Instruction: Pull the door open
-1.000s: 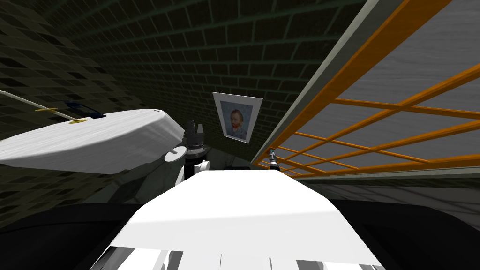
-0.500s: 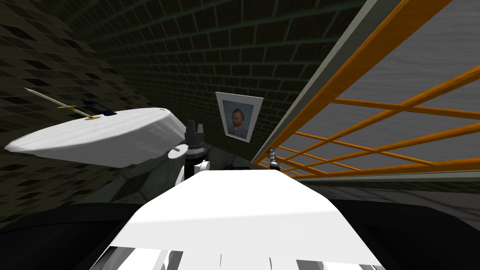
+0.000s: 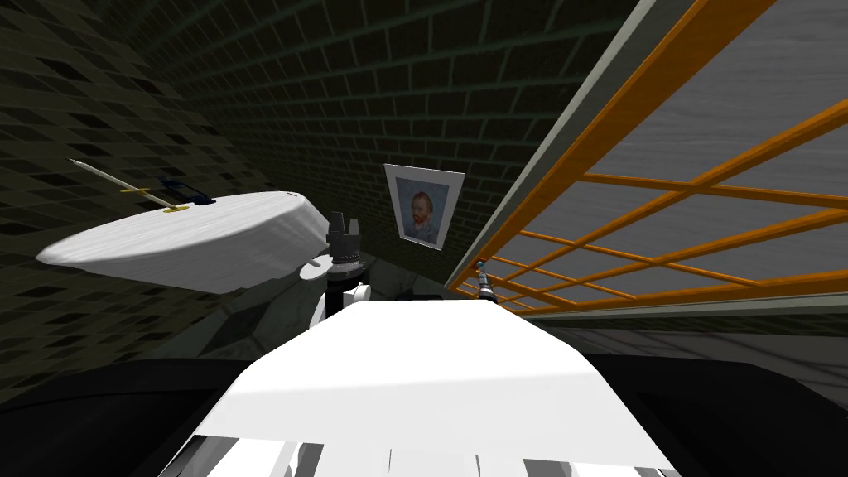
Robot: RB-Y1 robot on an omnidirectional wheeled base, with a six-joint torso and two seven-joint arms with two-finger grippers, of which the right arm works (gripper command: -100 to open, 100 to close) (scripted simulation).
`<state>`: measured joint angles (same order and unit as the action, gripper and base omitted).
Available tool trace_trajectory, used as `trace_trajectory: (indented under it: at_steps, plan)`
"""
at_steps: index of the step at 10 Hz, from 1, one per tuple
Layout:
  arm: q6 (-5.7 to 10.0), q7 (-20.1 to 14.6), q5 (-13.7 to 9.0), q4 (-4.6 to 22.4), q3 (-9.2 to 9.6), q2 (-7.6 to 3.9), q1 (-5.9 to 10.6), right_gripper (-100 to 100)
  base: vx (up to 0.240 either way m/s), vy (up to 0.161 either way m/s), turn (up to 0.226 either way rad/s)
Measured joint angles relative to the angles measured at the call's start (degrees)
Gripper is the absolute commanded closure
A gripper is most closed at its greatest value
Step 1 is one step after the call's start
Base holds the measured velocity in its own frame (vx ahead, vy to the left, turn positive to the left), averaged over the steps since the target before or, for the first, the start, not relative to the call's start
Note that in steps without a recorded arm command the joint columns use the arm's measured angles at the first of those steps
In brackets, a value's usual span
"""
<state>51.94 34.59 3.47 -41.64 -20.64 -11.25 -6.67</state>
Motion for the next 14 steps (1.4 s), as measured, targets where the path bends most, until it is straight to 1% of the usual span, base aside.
trace_trajectory:
  at_steps: [1,2,4,5,7,9,10,11,13,14]
  plan:
    - [0.19,1.46,0.55,-0.83,-0.28,-0.21,-1.15,-100,0.017,0.079,-0.043]
    - [1.18,3.09,1.11,-0.10,-0.69,-0.46,-1.58,-100,0.010,0.061,-0.017]
    - [2.36,5.86,1.81,0.53,-1.19,-0.78,-2.06,-100,0.010,0.060,-0.042]
    - [3.02,7.44,2.41,0.46,-1.57,-1.07,-2.95,-100,0.001,0.047,-0.027]
    - [3.72,10.21,3.19,0.06,-2.03,-1.20,-4.08,-100,-0.003,0.046,-0.025]
    - [4.74,12.86,3.86,0.75,-2.50,-1.38,-4.55,-100,-0.002,0.058,-0.043]
    - [5.21,14.56,4.48,0.08,-2.82,-1.41,-5.73,-100,0.001,0.076,-0.059]
    - [5.88,16.22,5.07,0.17,-3.20,-1.68,-6.51,-100,0.003,0.056,-0.014]
    - [6.51,18.42,5.69,0.12,-3.60,-2.04,-7.32,-100,0.008,0.046,-0.026]
    - [7.10,19.72,6.10,0.66,-3.89,-2.29,-7.52,-100,0.003,0.044,-0.031]
